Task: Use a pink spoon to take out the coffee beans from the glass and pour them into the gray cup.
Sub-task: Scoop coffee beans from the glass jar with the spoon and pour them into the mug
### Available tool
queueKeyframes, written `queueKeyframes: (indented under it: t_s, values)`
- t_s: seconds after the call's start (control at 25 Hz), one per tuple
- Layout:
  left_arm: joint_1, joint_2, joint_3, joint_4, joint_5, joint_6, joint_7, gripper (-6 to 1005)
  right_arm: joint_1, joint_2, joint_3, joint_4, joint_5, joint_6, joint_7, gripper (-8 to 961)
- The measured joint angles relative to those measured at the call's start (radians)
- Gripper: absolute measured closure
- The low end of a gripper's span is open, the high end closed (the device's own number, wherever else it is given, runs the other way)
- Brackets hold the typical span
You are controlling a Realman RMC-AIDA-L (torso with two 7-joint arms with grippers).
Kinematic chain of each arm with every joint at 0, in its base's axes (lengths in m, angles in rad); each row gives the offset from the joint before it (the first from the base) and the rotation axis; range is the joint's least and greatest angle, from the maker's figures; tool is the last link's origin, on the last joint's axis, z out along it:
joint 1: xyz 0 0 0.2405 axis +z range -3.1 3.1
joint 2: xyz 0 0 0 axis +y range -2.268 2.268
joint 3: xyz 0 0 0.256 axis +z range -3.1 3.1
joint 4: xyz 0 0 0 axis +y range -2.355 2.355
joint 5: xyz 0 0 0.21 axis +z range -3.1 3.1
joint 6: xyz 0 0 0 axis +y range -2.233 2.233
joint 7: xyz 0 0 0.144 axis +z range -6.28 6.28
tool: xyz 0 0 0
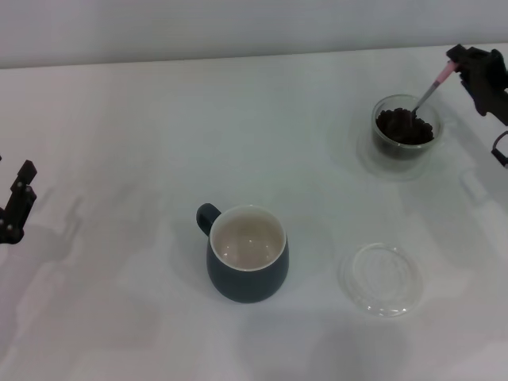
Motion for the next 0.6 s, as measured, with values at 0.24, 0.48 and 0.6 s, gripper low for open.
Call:
queueKeyframes:
  t_s: [0.24, 0.48, 0.6]
  values:
    - [0.001, 0.0, 0.0, -0.002, 0.0, 0.0, 0.001, 543, -0.001, 0.004, -0.032, 0.008, 0.0, 0.038, 0.007, 796]
    - [0.002, 0.0, 0.0, -0.003, 0.0, 0.0, 0.001, 543, 0.0, 0.007, -0.066, 0.011, 0.0, 0.081, 0.022, 795]
    - [0.002, 0.0, 0.0, -0.008, 0.0, 0.0, 0.008, 543, 0.003, 0.008, -0.083, 0.019, 0.0, 0.095, 0.027, 795]
